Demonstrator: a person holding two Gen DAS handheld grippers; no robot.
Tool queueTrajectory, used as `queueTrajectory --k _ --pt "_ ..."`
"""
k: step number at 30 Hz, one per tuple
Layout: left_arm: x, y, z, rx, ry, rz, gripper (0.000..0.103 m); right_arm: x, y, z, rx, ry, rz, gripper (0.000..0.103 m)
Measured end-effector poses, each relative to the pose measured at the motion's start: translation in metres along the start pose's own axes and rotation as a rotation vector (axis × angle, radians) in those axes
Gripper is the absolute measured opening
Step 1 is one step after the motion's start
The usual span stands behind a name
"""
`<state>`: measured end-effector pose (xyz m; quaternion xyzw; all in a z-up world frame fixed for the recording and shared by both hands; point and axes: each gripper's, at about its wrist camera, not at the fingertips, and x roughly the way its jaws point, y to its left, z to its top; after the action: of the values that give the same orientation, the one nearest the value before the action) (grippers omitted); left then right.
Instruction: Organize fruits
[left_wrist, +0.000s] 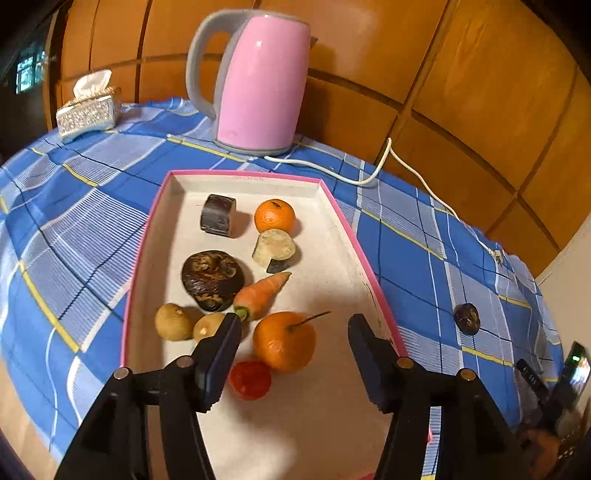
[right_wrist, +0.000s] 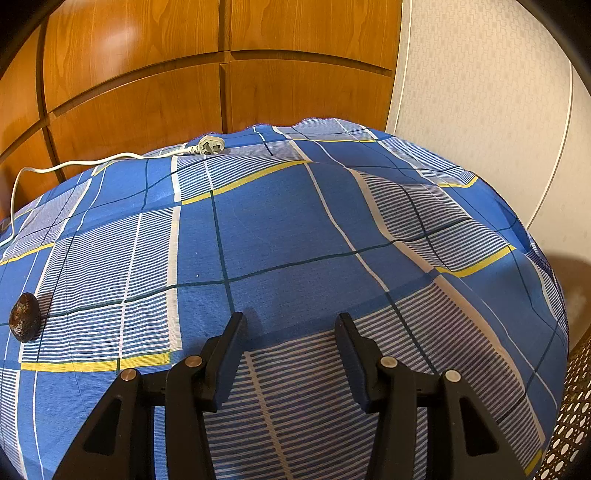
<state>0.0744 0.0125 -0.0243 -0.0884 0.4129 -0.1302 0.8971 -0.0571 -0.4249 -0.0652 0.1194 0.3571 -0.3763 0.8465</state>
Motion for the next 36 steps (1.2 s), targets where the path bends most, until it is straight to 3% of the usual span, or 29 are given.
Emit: queueTrajectory --k 10,36 --pt "-0.026 0.006 -0.023 -0.035 -0.025 0.107 0.061 0.000 0.001 0.000 -0.001 0.000 0.000 0.050" --pt "-0.038 0.021 -0.036 -0.072 -0.022 0.142 0.069 0.000 0.004 0.003 -0.036 0.019 -0.012 0.050"
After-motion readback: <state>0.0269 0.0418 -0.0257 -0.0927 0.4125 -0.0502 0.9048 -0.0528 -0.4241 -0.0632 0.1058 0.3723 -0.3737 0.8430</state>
